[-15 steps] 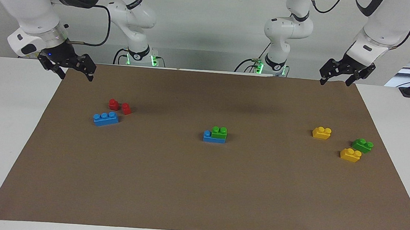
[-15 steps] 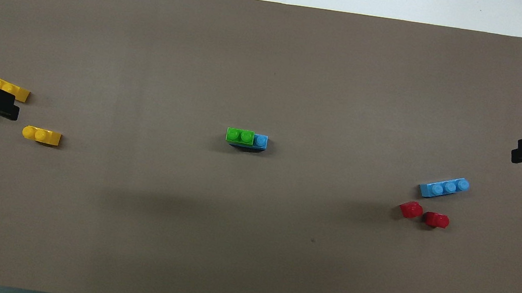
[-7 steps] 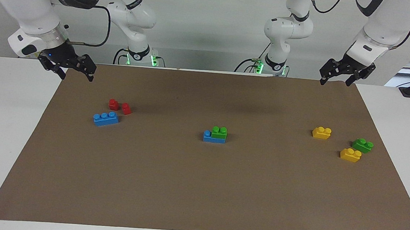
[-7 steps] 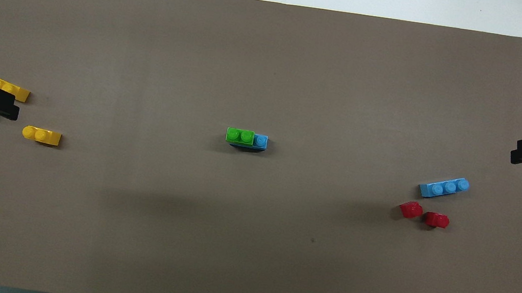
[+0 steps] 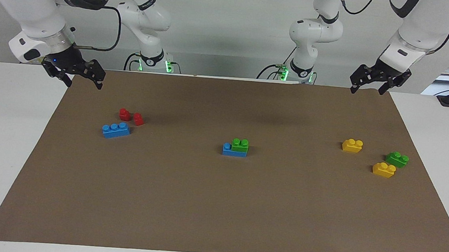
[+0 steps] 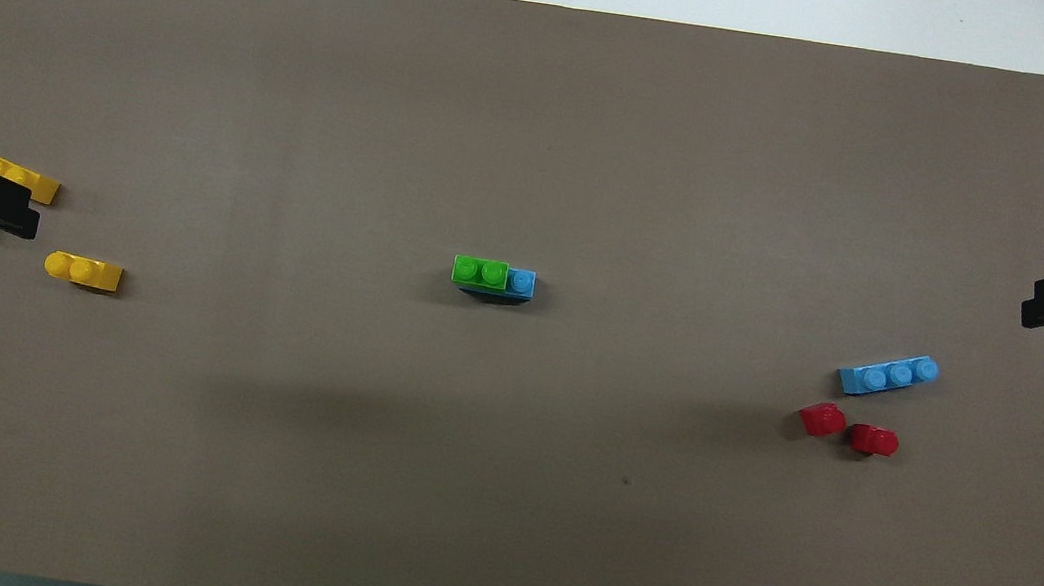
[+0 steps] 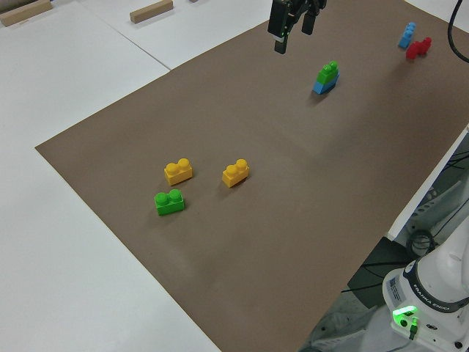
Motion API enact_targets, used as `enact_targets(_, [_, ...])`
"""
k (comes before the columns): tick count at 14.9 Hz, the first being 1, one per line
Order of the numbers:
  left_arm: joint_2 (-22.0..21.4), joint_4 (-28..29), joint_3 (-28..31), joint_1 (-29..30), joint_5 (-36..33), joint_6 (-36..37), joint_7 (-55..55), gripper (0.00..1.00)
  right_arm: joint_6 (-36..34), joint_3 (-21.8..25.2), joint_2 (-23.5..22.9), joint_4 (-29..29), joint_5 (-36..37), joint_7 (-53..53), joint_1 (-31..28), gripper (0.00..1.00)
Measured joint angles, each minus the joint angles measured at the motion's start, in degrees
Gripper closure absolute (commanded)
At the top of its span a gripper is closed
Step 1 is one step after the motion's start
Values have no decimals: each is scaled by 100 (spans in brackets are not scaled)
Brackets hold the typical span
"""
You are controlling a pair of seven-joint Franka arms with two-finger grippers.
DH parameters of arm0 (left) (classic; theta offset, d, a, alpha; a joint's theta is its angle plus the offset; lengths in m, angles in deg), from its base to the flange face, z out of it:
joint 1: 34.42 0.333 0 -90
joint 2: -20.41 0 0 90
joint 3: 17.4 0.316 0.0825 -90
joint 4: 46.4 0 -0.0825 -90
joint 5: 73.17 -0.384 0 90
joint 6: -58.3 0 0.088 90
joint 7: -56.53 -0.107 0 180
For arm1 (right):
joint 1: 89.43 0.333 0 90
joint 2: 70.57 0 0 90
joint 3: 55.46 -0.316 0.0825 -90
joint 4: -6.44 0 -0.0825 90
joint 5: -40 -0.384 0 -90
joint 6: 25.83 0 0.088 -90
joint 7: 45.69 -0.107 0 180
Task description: Remove green block with left arm and hold with right
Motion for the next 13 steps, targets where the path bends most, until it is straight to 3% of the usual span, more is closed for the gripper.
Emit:
enact_targets(4, [0,29,-52,-16,17,0,149,0,0,18,0,0,0,0,-10,0])
enact_targets(9, [-72,306,-111,-418,33,-267,1238,0,152,29,1,-47,0,-7,-278,0])
enact_targets(13, [-247,640,-123,-796,64,-453,2400,0,656,-20,-5,-408,-63,-1603,-255,0])
